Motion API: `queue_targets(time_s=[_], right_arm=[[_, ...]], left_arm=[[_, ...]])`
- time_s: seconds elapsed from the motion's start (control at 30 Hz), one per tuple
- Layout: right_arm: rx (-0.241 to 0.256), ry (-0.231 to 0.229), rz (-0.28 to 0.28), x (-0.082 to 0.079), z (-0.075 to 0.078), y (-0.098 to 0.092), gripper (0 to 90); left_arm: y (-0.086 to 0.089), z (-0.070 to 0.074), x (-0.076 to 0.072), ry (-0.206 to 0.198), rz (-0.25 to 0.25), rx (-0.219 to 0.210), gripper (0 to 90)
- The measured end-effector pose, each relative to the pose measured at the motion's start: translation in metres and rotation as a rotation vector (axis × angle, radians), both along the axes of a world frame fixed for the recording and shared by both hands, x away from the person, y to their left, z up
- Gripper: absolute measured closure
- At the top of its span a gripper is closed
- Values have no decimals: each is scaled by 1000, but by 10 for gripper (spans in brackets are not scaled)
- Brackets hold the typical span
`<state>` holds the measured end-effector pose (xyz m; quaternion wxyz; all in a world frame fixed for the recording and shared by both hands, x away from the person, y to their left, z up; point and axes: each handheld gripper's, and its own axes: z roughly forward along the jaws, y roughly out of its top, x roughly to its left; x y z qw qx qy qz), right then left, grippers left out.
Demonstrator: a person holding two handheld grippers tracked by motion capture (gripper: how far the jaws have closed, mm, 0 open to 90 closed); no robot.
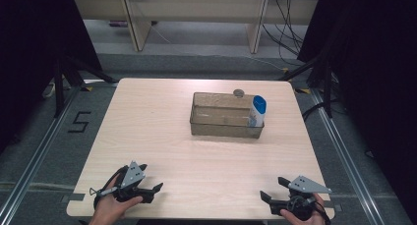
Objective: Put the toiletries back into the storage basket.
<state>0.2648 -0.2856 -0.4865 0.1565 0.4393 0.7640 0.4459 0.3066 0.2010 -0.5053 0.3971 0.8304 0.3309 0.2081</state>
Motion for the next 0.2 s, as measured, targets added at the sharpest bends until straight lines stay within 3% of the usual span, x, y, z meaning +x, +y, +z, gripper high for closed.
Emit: queue_targets(time_s=[0.03,0.07,0.2], right_arm=[[-1,-5,0,0,0,0,157],[-23,-44,11,2,-1,-2,157],[-12,-23,1,1,0,-2,157]], left_arm=[[1,0,1,-4,-1,11,151],[1,0,1,-4,-2,11,151],[0,0,0,2,-13,-9,151]])
